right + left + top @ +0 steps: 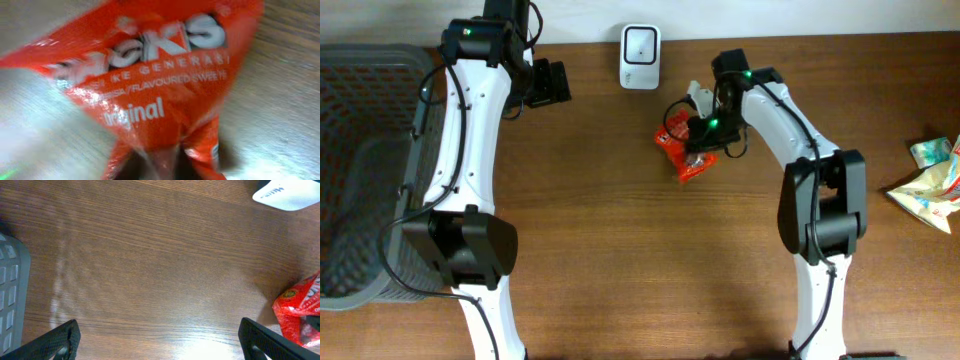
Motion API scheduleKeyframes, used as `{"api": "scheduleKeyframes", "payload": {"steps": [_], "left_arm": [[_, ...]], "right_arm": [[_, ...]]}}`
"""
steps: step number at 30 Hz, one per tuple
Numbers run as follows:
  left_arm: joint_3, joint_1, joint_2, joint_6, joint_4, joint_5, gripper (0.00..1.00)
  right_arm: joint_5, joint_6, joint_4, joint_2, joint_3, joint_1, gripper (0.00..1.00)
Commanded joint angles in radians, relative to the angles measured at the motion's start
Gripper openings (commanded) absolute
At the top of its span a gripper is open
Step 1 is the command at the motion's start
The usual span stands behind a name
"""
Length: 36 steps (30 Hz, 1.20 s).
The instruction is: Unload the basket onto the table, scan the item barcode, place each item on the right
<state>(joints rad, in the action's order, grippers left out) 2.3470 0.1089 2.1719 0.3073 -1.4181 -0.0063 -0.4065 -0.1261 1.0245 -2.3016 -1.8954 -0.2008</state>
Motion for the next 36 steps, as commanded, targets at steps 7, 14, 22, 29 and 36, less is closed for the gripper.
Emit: {"api": "scheduleKeyframes", "payload": {"steps": [7, 14, 22, 29, 36], "left_arm": [[0.002, 0.000, 0.006, -0.005, -0.001, 0.008, 0.99], [0.002, 0.000, 0.006, -0.005, -0.001, 0.008, 0.99], [0.002, 0.000, 0.006, -0.005, -0.001, 0.007, 0.99], [0.002, 0.000, 0.006, -0.005, -0.001, 0.008, 0.99], [0.002, 0.000, 0.006, -0.005, -0.001, 0.008, 0.99]], "right_arm": [[0.135, 0.136, -0.005, 0.012, -0.326, -0.062, 0.04], [0.330, 0.188, -0.286, -0.026, -0.397, -0.061, 0.43], [0.340, -0.377, 0.093, -0.164, -0.393, -0.056, 0.87], [0.171, -0.394, 0.083, -0.224, -0.392, -0.023, 0.56], [0.111, -0.278, 0.137, -0.201, -0.402, -0.033, 0.04]]}}
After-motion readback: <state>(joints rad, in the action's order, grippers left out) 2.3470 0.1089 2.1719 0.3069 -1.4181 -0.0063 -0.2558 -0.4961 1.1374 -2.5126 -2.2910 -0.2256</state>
